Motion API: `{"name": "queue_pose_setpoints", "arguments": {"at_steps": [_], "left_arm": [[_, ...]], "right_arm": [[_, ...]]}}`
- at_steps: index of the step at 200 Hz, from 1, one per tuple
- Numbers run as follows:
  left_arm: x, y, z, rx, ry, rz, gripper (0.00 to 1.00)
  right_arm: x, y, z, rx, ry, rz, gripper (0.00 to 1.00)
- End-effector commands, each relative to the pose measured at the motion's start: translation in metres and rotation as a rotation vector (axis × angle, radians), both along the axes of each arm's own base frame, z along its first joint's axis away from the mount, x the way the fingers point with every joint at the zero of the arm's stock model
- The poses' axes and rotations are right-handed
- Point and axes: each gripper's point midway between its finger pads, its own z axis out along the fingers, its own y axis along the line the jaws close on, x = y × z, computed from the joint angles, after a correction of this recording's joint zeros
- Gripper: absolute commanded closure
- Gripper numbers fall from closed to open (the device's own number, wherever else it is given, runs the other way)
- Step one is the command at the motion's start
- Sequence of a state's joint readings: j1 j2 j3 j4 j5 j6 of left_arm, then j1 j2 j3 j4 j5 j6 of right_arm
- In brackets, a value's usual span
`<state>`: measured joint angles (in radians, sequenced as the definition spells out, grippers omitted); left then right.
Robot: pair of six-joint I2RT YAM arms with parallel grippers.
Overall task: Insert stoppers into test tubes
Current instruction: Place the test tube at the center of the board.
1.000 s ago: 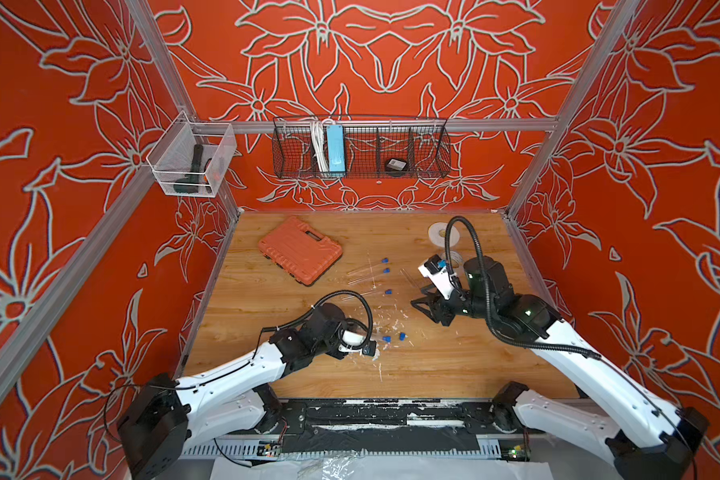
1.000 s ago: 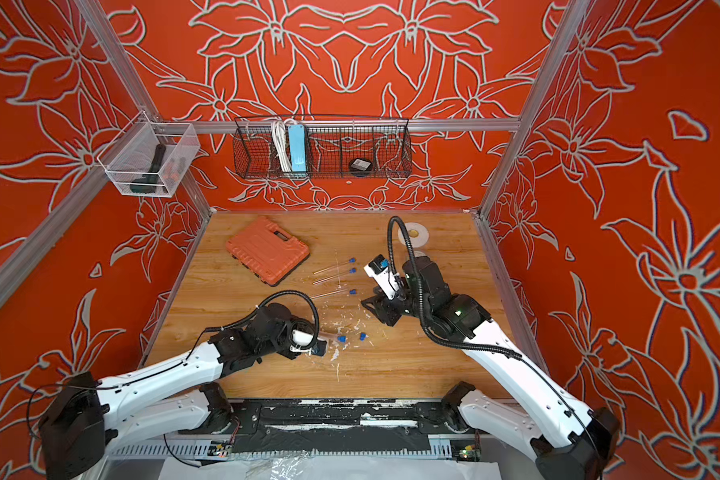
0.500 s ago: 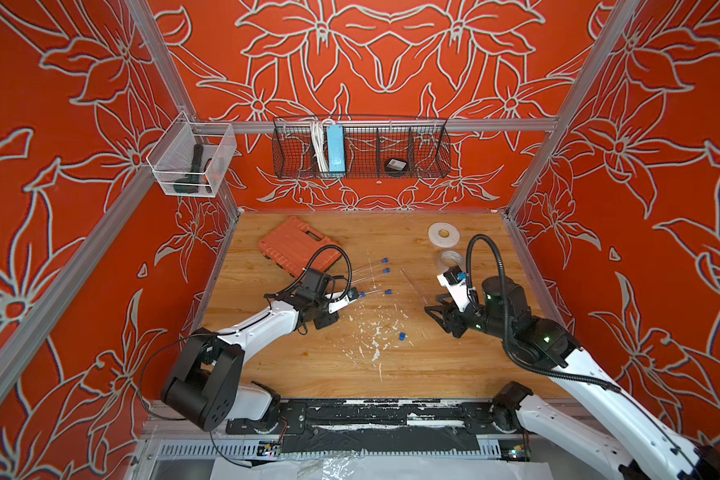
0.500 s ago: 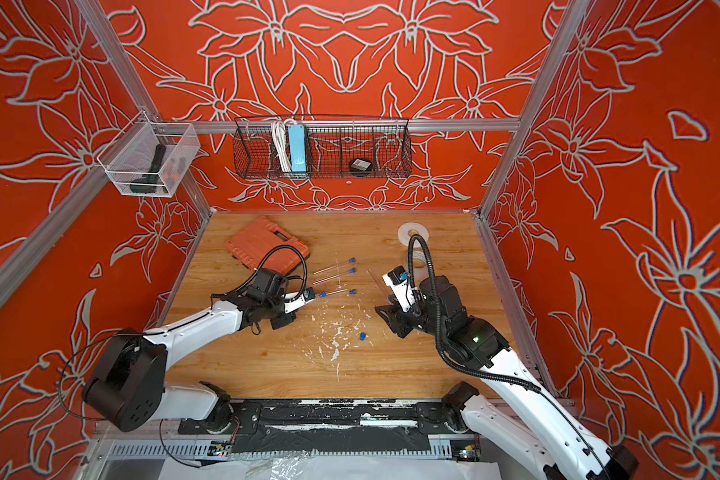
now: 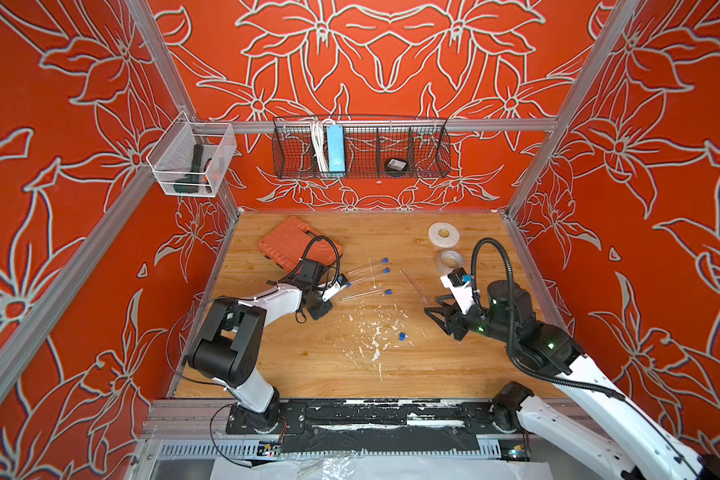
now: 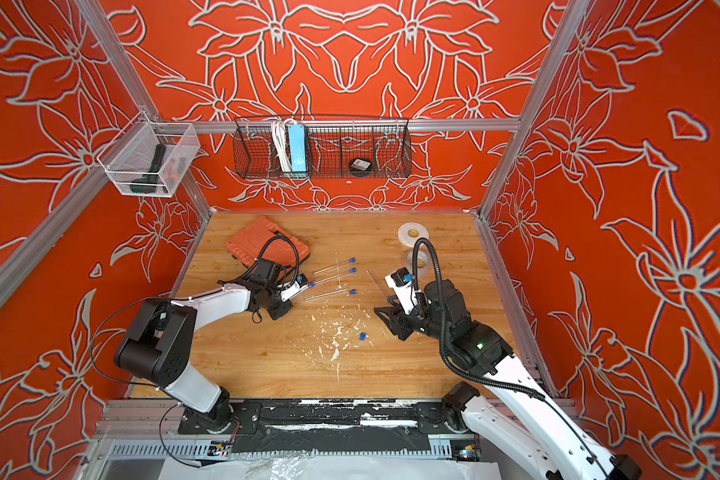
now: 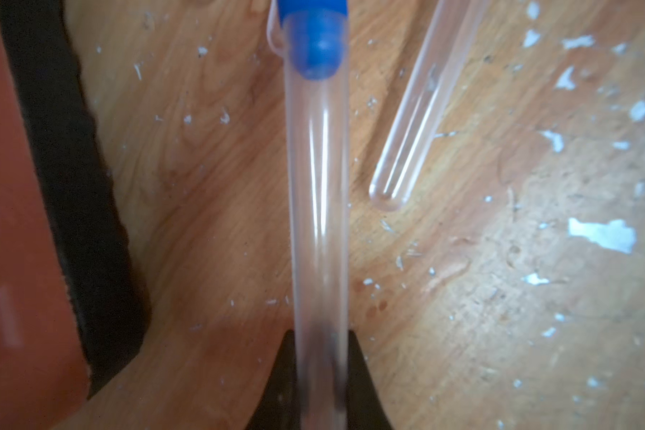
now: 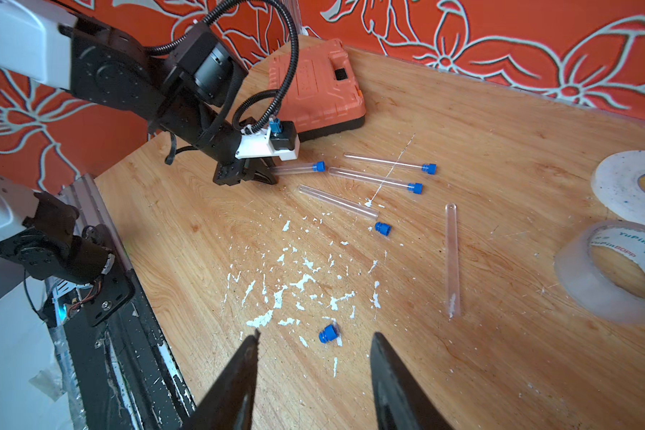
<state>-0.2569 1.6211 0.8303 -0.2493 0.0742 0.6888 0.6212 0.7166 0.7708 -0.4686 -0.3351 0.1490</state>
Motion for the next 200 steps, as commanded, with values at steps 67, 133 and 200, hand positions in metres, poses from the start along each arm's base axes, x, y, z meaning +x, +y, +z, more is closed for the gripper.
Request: {"name": "queue_pose_setpoints", "arguments": {"at_steps": [67, 133, 200], "left_arm": [[-0.015, 0.021, -0.015, 0.070, 0.073, 0.083, 0.81], [-0.017, 0.023, -0.013, 0.082, 0.076, 0.079, 0.79], [-0.004, 0.017, 0.027, 0.030, -0.046, 0.074, 0.67]], "right_arm": [[-0.004, 0.003, 0.003, 0.035, 0.004, 0.019, 0.51], [-0.006, 0.003, 0.003, 0.041, 0.010, 0.027, 0.51], [-0.006, 0.003, 0.002, 0.038, 0.017, 0.026, 0.52]]}}
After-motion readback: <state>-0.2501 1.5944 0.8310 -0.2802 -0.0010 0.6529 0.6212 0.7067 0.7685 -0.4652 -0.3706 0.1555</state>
